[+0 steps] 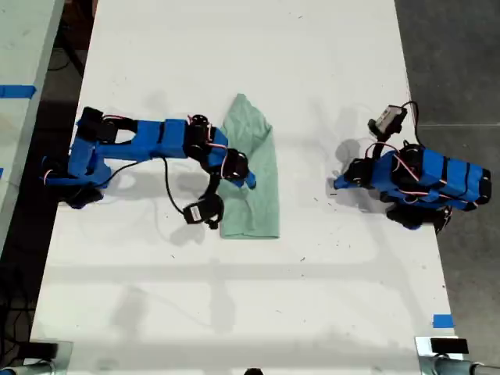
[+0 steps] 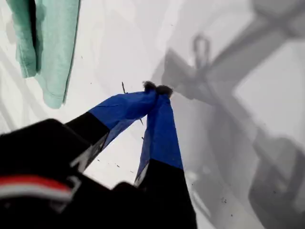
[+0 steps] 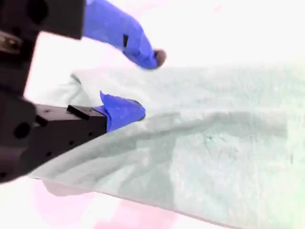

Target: Fold t shirt

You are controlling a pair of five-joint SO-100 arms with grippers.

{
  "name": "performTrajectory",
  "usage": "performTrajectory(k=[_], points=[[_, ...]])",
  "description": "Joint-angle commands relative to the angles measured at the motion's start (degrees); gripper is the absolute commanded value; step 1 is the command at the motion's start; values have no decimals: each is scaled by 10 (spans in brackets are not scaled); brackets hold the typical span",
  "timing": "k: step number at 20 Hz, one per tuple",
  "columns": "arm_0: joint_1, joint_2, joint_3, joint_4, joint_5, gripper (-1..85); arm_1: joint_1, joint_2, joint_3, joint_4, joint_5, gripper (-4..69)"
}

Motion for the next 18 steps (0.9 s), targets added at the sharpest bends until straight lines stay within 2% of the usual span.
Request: performTrajectory(k=[1, 3, 4, 8, 11, 13, 16, 17, 18], points=[[-25, 165, 31, 27, 33, -1, -5, 4, 3, -18, 4, -15], [-37, 302, 132, -2, 46, -1, -5, 4, 3, -18, 4, -15], [-44, 394, 228, -46, 48, -1, -5, 4, 3, -18, 3, -15], [-67, 863, 802, -317, 37, -1, -4, 4, 4, -19, 4, -15], [-62, 1089, 1117, -417, 18, -2, -3, 4, 5, -20, 4, -15], [-77, 1181, 1241, -424, 22, -2, -1, 4, 6, -20, 6, -15], [-71, 1311, 1275, -349, 22, -2, 2, 4, 10, -22, 7, -15], [-76, 1358, 1281, -307, 16, -2, 2, 4, 10, -22, 7, -15], [-82, 1355, 1276, -295, 13, -2, 2, 4, 11, -22, 8, -15]])
